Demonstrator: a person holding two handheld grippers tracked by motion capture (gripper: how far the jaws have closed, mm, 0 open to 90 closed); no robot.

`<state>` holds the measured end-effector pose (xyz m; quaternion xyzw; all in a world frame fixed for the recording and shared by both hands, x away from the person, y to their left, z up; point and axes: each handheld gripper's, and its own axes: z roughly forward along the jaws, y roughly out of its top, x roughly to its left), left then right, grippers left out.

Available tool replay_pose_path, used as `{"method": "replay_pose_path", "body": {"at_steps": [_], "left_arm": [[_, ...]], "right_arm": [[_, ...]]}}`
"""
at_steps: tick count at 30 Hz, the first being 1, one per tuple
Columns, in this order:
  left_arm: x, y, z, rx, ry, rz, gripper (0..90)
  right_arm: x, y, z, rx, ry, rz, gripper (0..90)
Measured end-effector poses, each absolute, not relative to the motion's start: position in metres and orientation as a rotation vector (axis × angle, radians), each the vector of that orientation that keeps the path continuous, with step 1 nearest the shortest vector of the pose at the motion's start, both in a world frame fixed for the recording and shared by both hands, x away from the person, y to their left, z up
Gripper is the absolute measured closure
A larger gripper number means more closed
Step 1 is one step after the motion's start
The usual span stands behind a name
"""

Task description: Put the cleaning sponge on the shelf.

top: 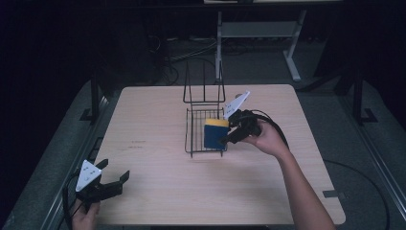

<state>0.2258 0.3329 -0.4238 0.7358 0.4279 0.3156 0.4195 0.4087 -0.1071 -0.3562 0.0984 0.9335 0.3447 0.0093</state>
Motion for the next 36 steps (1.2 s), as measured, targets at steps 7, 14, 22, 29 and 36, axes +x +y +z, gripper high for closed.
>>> {"method": "replay_pose_path", "body": {"at_steps": [7,14,22,29,36], "left_arm": [[0.226,0.334,-0.424,1.842,1.073,0.792,13.9],[0.226,0.334,-0.424,1.840,1.073,0.793,13.9],[0.226,0.334,-0.423,1.839,1.074,0.792,13.9],[0.227,0.334,-0.424,1.843,1.074,0.792,13.9],[0.227,0.336,-0.424,1.837,1.079,0.790,13.9]], "right_arm": [[0.419,-0.106,-0.354,0.322,2.917,1.076,56.8],[0.429,-0.106,-0.355,0.333,2.920,1.081,56.8],[0.443,-0.103,-0.356,0.355,2.920,1.077,56.8],[0.454,-0.103,-0.361,0.386,2.926,1.065,56.8],[0.467,-0.104,-0.362,0.429,2.910,1.092,56.8]]}}
